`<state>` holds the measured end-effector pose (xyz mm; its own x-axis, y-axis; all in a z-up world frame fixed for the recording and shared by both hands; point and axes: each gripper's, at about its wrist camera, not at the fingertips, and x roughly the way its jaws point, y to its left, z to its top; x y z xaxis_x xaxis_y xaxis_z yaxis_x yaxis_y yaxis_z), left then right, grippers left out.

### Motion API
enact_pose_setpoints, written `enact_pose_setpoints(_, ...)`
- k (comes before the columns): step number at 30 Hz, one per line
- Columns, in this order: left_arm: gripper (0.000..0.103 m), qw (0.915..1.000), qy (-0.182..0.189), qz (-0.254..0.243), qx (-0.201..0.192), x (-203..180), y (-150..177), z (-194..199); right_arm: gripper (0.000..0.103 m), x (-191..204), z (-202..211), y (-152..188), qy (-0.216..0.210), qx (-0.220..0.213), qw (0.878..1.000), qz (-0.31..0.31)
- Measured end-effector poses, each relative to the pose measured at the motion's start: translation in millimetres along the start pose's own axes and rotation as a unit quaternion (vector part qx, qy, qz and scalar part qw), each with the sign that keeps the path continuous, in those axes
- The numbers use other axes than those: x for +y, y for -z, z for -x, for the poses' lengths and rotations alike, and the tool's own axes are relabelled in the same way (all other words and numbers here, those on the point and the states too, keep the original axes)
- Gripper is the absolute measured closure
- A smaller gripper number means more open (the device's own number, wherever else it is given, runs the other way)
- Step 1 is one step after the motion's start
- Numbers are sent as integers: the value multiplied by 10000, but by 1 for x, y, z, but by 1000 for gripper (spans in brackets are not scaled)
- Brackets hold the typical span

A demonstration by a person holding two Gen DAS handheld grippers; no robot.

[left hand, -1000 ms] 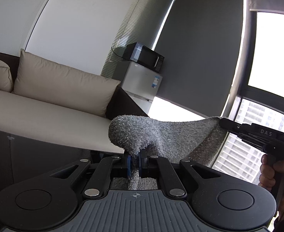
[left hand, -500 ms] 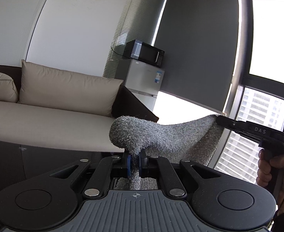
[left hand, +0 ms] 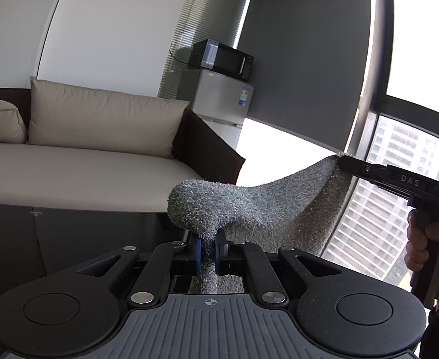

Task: Fold towel
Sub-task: 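Lower the towel toward the table with both grippers holding it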

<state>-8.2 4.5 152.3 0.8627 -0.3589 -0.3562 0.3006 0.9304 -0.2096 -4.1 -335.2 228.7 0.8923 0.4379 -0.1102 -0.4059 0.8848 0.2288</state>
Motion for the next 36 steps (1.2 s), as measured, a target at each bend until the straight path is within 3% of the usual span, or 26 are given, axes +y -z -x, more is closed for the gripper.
enact_pose_setpoints(10,95,9979,-395,-255,443,22,15,-52,98,-14,-62,43,260,676,9973,-76)
enact_pose_setpoints(36,93,9933,-808,-394,731,58,17,-153,98,-51,-157,82,802,876,9929,-116)
